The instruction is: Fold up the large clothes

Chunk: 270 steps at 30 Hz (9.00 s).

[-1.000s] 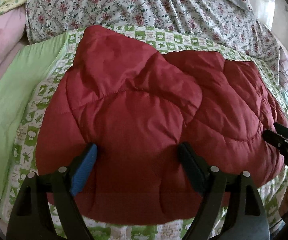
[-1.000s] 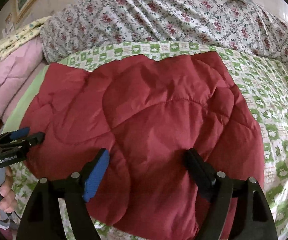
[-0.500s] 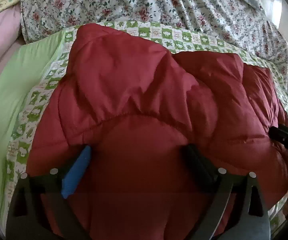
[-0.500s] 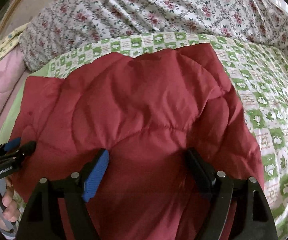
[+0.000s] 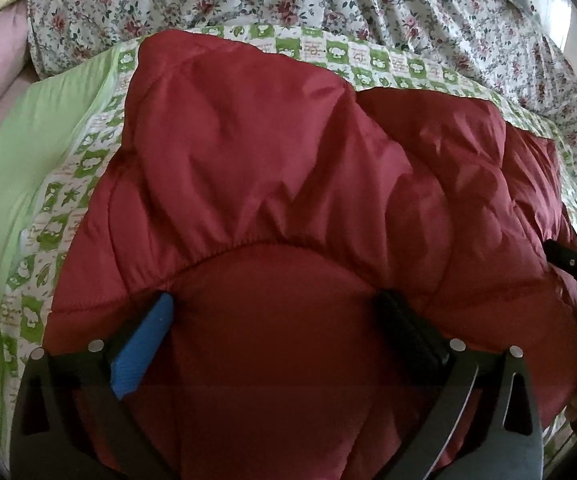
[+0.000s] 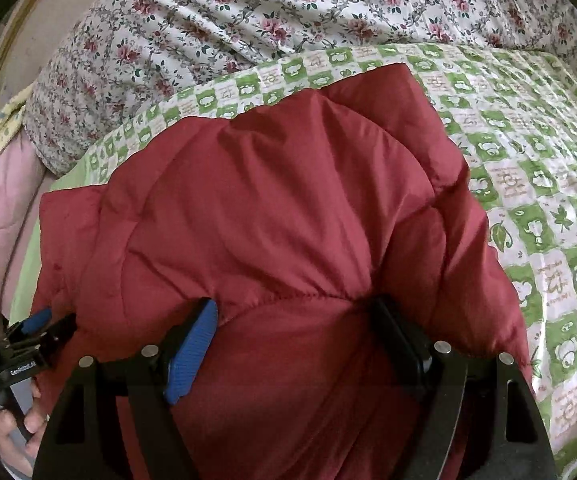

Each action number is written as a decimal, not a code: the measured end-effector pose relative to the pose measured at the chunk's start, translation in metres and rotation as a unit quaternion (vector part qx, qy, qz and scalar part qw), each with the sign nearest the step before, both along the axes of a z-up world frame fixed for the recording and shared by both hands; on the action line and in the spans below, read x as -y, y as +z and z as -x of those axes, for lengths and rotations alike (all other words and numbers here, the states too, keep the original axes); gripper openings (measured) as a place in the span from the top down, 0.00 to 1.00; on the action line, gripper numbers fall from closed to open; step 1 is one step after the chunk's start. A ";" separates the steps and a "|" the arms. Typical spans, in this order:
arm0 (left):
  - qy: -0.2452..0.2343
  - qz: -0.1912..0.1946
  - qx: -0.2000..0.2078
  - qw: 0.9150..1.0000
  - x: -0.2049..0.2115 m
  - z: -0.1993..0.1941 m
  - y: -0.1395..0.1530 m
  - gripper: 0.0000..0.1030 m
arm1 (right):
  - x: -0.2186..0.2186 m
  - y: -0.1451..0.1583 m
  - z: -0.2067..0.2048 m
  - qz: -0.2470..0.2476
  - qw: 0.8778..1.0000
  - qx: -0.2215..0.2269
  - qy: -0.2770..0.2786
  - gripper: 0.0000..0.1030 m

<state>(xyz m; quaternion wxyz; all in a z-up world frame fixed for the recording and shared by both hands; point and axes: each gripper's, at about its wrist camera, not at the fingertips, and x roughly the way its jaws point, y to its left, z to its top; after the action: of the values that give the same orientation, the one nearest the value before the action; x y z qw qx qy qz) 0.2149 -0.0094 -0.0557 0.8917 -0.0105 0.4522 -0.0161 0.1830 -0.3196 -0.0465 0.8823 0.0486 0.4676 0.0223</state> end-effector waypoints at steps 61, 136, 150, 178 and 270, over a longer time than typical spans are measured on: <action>-0.020 0.082 0.010 0.996 -0.019 0.053 0.048 0.00 | -0.004 0.035 0.012 -0.025 0.999 0.026 0.007 0.21; -0.024 0.005 -0.015 1.000 0.014 0.046 0.001 0.00 | -0.027 -0.005 0.069 0.051 0.998 0.018 0.030 0.05; -0.029 0.007 -0.014 0.999 0.012 0.039 -0.002 0.00 | -0.027 -0.009 0.068 0.057 0.997 0.027 0.041 0.04; -0.028 -0.029 -0.041 0.998 0.001 0.153 -0.008 0.00 | -0.060 0.015 0.184 0.047 0.993 0.002 0.113 0.04; -0.022 -0.073 -0.003 0.997 0.026 0.120 0.054 0.00 | -0.098 0.054 0.130 0.073 0.988 0.001 0.135 0.01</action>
<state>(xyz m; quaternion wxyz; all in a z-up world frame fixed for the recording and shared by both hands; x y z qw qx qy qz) 0.0945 -0.0351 -0.0016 0.8882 0.0646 0.4549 -0.0022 0.0530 -0.2214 0.0078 0.8731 -0.0796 0.4690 0.1069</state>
